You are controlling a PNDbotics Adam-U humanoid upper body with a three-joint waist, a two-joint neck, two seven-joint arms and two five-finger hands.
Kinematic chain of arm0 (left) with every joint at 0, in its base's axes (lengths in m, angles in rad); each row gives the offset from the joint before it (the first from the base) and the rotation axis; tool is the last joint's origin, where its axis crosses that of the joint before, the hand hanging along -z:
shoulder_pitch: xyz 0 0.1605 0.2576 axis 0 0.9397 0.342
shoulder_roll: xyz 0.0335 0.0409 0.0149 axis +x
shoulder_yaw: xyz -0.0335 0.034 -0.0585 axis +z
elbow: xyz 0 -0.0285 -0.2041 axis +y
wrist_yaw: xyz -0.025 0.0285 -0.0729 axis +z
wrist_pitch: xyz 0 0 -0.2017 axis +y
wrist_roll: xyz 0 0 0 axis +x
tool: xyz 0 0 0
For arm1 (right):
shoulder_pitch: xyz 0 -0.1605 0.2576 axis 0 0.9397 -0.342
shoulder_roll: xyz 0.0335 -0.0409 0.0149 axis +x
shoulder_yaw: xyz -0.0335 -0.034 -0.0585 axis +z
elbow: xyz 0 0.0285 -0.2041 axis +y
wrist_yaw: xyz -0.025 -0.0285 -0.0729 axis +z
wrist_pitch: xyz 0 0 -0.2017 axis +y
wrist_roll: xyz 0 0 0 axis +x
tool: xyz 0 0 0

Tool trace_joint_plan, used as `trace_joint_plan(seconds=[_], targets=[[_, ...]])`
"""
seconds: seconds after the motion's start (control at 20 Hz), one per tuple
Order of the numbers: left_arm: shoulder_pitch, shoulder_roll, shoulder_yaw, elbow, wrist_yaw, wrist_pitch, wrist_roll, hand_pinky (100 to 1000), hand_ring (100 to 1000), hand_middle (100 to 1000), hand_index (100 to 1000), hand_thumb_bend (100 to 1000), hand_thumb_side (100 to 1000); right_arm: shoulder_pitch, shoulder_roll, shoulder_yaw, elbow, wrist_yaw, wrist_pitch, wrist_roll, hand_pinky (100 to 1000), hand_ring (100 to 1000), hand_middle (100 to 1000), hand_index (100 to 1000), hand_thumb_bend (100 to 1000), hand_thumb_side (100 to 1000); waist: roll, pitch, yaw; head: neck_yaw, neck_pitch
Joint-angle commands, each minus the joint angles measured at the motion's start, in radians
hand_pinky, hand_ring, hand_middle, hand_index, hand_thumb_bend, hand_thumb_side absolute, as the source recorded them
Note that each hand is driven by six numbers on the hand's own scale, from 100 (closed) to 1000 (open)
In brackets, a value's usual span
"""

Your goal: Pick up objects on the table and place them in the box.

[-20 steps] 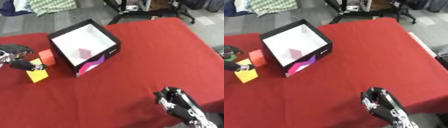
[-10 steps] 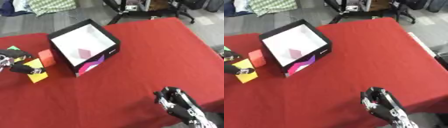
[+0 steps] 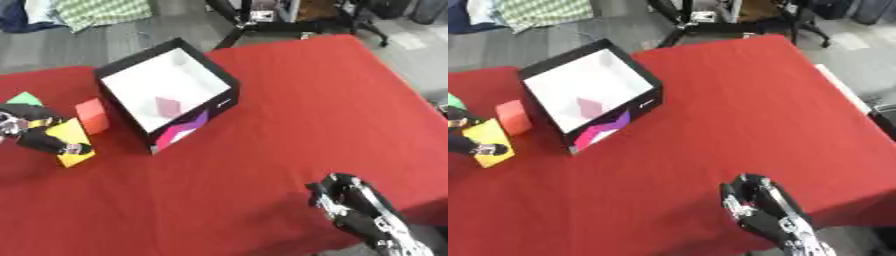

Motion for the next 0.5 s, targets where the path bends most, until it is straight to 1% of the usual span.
trace_joint_plan(seconds=[0.05,0.1,0.15,0.2,0.25,0.35,0.5], targets=[[-0.011,0.029,0.003,-0.002,-0.005,-0.007,-0.003,750,686,763,973,410,683,-0.004,-0.012,-0.004,-0.012,0.002,-0.002,0.002,850,467,233,458,100,201,0.007,-0.007,0.000,-0.001,-0.002],[-0.012,0.029,0.004,-0.004,-0.006,-0.008,-0.003,733,649,720,959,400,540,-0.004,-0.012,-0.004,-0.012,0.002,-0.002,0.002,850,467,233,458,100,201,0.007,-0.008,0.000,-0.002,-0.002],[-0.013,0.030,0.006,-0.007,-0.006,-0.008,-0.003,710,606,658,934,383,370,-0.005,-0.012,-0.004,-0.012,0.002,-0.002,0.002,850,467,233,458,100,202,0.008,-0.008,0.000,-0.002,-0.002],[-0.014,0.032,0.008,-0.012,-0.004,-0.007,-0.003,698,589,630,918,359,358,-0.005,-0.012,-0.004,-0.012,0.002,-0.002,0.002,850,467,233,458,100,202,0.008,-0.008,0.000,-0.003,-0.002],[-0.016,0.035,0.010,-0.018,-0.003,-0.006,-0.003,675,551,579,876,301,334,-0.005,-0.012,-0.004,-0.012,0.002,-0.002,0.002,850,467,233,458,100,202,0.008,-0.009,-0.001,-0.004,-0.002],[-0.023,0.043,0.019,-0.035,0.004,0.004,0.002,639,498,511,809,241,308,-0.005,-0.012,-0.005,-0.011,0.002,-0.002,0.002,850,467,233,459,100,202,0.008,-0.010,-0.001,-0.006,-0.002],[-0.045,0.067,0.032,-0.072,0.031,0.023,0.027,628,476,478,778,195,291,-0.003,-0.013,-0.005,-0.011,0.002,-0.003,0.002,850,467,232,459,100,202,0.008,-0.013,-0.002,-0.009,-0.002]])
